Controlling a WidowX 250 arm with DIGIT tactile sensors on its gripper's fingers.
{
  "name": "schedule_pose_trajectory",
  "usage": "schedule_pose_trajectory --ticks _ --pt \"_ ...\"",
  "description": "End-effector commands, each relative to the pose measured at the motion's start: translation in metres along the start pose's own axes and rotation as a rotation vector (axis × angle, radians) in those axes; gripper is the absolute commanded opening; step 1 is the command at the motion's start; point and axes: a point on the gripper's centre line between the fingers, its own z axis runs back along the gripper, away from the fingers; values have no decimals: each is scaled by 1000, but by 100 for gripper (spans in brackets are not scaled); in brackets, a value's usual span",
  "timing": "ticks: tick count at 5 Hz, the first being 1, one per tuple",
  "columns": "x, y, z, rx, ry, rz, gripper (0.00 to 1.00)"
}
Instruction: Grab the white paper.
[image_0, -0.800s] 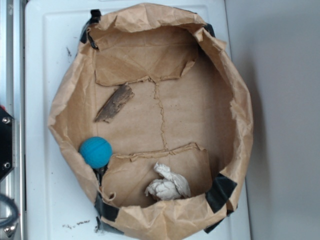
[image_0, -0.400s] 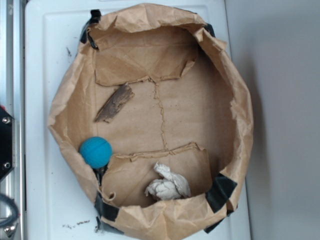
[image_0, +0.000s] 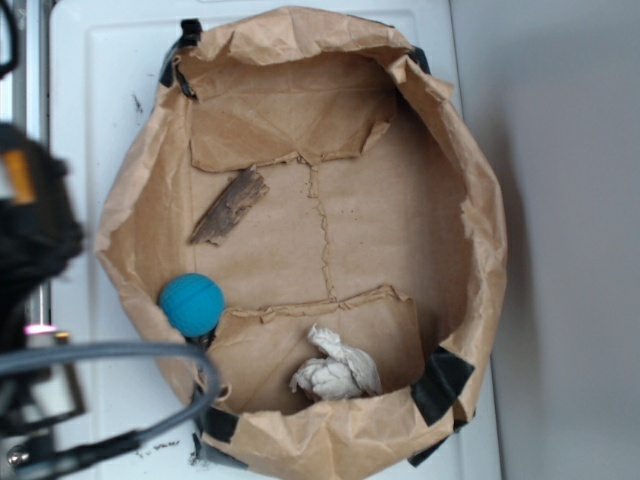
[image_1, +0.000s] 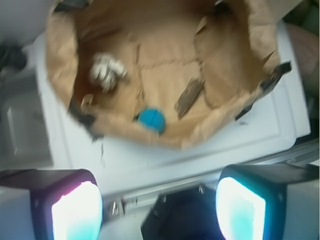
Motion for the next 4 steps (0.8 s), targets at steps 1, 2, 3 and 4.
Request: schedule_pose_trajectory --ticks 1,2,3,4 --pt "18 -16 -15 50 -58 -114 100" --pt "18 -16 -15 50 -58 -114 100" --pt "18 -16 -15 50 -58 -114 100" --pt "53 -4 -20 -17 -1 -359 100"
